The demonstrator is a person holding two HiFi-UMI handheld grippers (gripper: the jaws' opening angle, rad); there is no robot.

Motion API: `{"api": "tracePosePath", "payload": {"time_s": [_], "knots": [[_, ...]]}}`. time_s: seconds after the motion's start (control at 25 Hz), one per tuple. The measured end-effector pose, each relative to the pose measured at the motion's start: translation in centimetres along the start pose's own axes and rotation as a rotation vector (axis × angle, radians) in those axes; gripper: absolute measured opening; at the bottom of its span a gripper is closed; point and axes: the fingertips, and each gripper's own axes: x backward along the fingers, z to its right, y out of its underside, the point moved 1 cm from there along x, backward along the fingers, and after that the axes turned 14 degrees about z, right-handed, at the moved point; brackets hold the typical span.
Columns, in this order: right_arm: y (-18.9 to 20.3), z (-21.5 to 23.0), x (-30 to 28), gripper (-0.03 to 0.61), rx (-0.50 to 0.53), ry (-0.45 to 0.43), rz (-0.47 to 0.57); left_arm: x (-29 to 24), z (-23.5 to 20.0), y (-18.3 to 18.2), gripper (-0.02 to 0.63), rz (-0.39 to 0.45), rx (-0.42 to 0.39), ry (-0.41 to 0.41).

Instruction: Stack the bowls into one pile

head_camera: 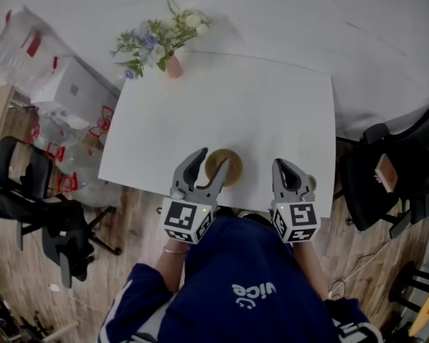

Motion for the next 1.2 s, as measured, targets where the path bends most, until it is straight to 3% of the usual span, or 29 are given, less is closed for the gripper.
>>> {"api": "tracePosePath", "payload": {"time_s": [0.4,0.64,1.2], "knots": [[0.0,-0.9,-0.2,0.026,0.001,-0.002,0.003,0.4,-0.3,-0.3,0.055,0.008,-0.023,0.007],[-0.2,-1.1,-0.1,0.025,-0.006,0.002,0.009,0.6,-0.6,-0.4,0.018,0.01,-0.027,0.004],[-0.8,-1.0,0.4,0.021,0.023,0.021,0.057,0.8,-0.7,0.0,0.017,0.004,-0.019,0.008]]}}
